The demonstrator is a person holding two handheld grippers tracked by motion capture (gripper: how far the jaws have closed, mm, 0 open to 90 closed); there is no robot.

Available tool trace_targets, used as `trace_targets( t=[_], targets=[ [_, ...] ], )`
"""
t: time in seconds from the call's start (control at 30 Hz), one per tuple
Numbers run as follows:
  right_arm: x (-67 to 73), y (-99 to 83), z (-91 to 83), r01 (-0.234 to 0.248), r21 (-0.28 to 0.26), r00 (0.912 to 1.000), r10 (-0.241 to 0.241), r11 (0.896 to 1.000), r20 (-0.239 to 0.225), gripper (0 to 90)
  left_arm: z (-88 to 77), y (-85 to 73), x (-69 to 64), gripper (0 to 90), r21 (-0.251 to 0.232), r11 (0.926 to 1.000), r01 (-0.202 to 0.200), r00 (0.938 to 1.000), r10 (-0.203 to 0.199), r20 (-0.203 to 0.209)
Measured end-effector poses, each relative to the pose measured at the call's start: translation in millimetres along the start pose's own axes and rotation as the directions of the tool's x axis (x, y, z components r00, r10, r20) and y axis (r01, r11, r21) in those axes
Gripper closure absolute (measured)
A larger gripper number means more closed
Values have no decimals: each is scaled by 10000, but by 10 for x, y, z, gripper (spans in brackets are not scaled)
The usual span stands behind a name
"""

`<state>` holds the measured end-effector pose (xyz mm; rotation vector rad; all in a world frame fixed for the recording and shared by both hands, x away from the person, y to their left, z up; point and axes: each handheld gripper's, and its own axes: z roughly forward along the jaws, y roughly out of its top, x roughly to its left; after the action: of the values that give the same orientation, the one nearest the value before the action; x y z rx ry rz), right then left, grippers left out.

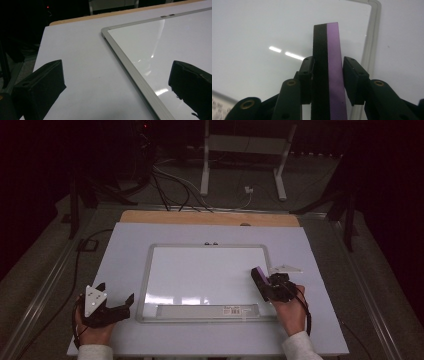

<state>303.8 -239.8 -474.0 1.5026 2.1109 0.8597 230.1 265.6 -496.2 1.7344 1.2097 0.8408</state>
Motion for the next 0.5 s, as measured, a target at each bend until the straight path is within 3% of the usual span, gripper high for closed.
trace_targets(
  t=[0.5],
  targets=[
    [-6,-220,-209,-212,-17,9994,211,9998,-285,584,-5,11,-10,12,-38,10000,-7,10000,7,-6]
  ],
)
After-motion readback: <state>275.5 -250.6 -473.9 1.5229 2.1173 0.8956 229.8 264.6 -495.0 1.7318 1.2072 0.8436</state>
